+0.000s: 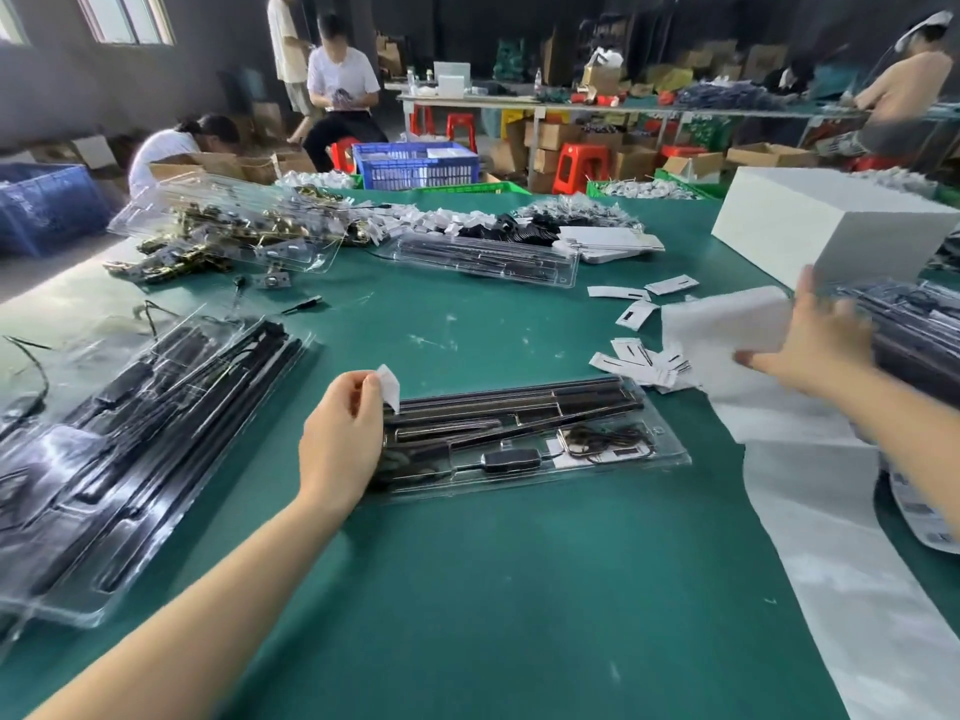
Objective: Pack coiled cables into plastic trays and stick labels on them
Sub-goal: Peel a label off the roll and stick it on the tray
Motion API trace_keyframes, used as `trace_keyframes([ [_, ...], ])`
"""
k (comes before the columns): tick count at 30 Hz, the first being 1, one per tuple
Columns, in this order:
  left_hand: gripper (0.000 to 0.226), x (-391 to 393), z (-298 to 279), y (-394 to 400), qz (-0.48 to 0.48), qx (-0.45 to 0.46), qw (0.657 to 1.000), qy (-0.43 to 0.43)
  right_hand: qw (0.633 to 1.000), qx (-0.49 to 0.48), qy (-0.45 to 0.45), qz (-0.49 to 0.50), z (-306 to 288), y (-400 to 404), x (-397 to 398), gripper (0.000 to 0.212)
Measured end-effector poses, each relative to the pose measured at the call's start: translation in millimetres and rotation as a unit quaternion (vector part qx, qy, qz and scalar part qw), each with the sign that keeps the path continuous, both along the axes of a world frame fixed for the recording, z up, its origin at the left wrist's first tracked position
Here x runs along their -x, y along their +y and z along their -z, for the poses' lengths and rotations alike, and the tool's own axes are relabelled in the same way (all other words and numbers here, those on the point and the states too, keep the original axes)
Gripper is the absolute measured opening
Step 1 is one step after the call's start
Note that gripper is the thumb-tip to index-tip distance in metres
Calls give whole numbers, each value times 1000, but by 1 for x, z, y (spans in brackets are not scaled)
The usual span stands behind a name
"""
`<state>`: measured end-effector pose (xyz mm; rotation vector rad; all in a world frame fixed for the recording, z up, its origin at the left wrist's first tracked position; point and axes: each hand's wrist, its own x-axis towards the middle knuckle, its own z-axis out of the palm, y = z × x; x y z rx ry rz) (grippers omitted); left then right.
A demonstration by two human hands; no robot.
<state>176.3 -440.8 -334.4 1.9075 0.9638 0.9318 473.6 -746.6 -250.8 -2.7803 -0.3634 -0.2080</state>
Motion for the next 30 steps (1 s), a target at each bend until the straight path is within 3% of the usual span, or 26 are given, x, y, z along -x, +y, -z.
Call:
trace_keyframes([
  [2, 26, 1, 5, -3, -11, -9, 1000, 14, 996, -23, -65, 62, 13, 11, 17, 133],
  [5, 29, -7, 2, -5, -29, 0, 999, 29, 992, -73, -93, 44, 32, 21, 37, 125],
  [9, 29, -13, -2, -15, -28, 17, 999, 5, 990, -39, -134, -19, 40, 38, 69, 88],
  [12, 21, -6, -1, -23, 12, -41, 997, -67, 966, -121, -167, -154, 38, 74, 116, 48],
  [15, 19, -1, -2, -24, 50, -93, 986, -127, 937, -209, -65, -271, 41, 116, 172, 12],
  [18, 17, 1, 0, -23, 52, -110, 982, -146, 939, -180, 46, -288, 66, 147, 209, 29],
  [21, 17, 4, 1, -21, 37, -129, 979, -153, 962, -18, -6, -273, 99, 163, 220, 58],
  [25, 17, 1, 0, -14, 43, -246, 956, -152, 966, -7, -35, -256, 102, 167, 205, 60],
  [27, 11, -3, 1, -12, 42, -321, 937, -131, 963, -76, -46, -254, 97, 167, 202, 50],
  [30, 7, -8, 1, -17, 40, -424, 898, -113, 911, -340, -42, -228, 94, 161, 205, 25],
])
